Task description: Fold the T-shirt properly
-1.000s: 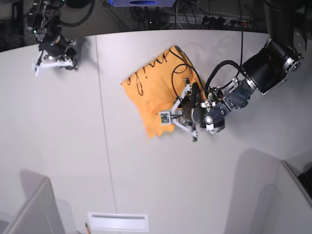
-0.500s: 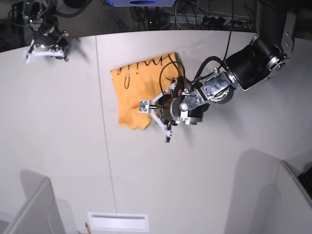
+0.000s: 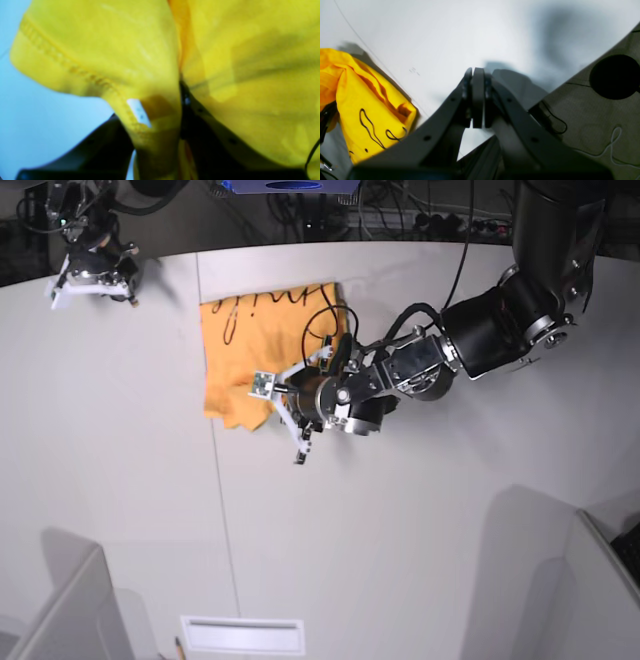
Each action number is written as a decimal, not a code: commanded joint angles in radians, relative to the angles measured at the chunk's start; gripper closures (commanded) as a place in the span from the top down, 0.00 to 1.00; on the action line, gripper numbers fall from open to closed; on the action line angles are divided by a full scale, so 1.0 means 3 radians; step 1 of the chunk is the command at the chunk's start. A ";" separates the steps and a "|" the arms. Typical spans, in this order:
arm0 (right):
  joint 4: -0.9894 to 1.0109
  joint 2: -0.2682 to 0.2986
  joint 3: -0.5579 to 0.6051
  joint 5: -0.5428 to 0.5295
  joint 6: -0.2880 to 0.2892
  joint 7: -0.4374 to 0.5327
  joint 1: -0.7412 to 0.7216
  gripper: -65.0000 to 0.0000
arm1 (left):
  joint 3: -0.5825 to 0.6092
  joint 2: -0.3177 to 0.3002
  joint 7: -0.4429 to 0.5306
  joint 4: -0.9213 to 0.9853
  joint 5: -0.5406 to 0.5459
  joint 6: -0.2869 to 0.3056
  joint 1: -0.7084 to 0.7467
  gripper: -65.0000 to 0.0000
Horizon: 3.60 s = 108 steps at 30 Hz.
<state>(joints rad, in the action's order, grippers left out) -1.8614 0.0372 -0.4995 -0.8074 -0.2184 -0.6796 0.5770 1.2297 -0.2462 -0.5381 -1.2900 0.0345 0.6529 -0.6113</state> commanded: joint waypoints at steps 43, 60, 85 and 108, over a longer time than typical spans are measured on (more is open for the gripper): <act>-0.0043 0.0058 0.0005 -0.0027 0.0025 0.0038 -0.0141 0.00 | 0.0133 0.0128 -0.0188 0.0114 -0.0409 0.0151 -0.0241 0.07; -0.0043 0.0052 0.0011 -0.0022 0.0025 0.0048 -0.0182 0.00 | -0.0864 0.0394 -0.0219 -0.0127 -0.0373 0.0151 -0.0338 0.97; -0.0242 -0.0244 0.0118 0.1850 0.1150 0.1848 0.0417 0.00 | -0.3447 -0.0317 0.0824 -0.2311 -0.0962 0.0151 0.3150 0.00; 0.0724 -0.0525 0.0849 0.2489 0.1150 0.1531 0.1393 0.00 | -0.3657 -0.0742 0.2272 -0.1410 -0.1002 0.0151 0.5206 0.00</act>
<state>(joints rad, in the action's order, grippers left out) -1.6318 -0.1246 -0.2436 -0.0601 0.1295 -0.2337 0.9821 0.1337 -0.4633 0.1249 -1.7058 -0.2764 0.6888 0.9428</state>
